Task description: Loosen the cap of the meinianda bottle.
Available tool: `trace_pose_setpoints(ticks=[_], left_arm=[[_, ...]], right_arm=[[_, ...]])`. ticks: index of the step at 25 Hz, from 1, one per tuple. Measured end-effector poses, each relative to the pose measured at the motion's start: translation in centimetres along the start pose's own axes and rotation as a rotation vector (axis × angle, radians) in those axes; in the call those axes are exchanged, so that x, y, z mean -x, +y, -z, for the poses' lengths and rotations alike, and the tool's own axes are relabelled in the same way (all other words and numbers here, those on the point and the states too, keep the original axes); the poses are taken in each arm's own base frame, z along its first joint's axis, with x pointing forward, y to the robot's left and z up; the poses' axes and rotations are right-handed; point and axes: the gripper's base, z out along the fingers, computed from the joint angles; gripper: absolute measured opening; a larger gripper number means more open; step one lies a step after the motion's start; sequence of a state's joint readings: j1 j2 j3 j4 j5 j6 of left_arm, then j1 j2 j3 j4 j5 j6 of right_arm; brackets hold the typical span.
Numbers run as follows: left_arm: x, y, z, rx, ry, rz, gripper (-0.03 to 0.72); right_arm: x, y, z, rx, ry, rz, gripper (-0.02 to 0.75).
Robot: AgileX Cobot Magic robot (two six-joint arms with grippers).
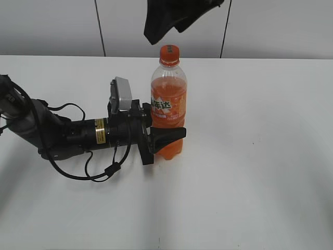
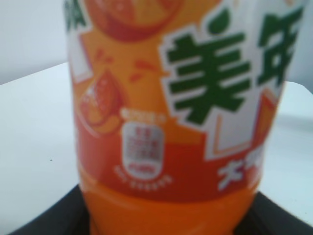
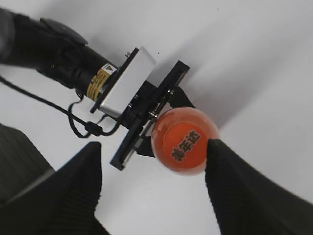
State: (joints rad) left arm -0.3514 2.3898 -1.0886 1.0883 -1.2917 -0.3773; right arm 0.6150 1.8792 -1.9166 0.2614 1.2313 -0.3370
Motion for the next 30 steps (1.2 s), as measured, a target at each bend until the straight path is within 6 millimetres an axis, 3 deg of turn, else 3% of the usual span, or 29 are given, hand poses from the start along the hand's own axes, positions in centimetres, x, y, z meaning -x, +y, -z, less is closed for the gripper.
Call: trace_pose_setpoints(ticks=[3, 7, 25, 27, 30], left_arm=[[0.0, 0.0, 0.0, 0.0, 0.0, 0.0, 0.389], [0.0, 0.0, 0.0, 0.0, 0.0, -0.001, 0.389], [0.0, 0.0, 0.0, 0.0, 0.0, -0.001, 0.389], [0.0, 0.0, 0.0, 0.0, 0.0, -0.001, 0.389], [0.0, 0.0, 0.0, 0.0, 0.0, -0.001, 0.389]], right_arm=[[0.0, 0.0, 0.0, 0.0, -0.001, -0.236, 0.501], [-0.1, -0.2, 0.0, -0.022, 0.004, -0.359, 0.501], [-0.5, -1.7, -4.2, -0.072, 0.104, -0.375, 0.498], [-0.5, -1.7, -4.2, -0.072, 0.104, -0.37, 0.465], [-0.5, -1.7, -4.2, -0.072, 0.104, -0.365, 0.346]])
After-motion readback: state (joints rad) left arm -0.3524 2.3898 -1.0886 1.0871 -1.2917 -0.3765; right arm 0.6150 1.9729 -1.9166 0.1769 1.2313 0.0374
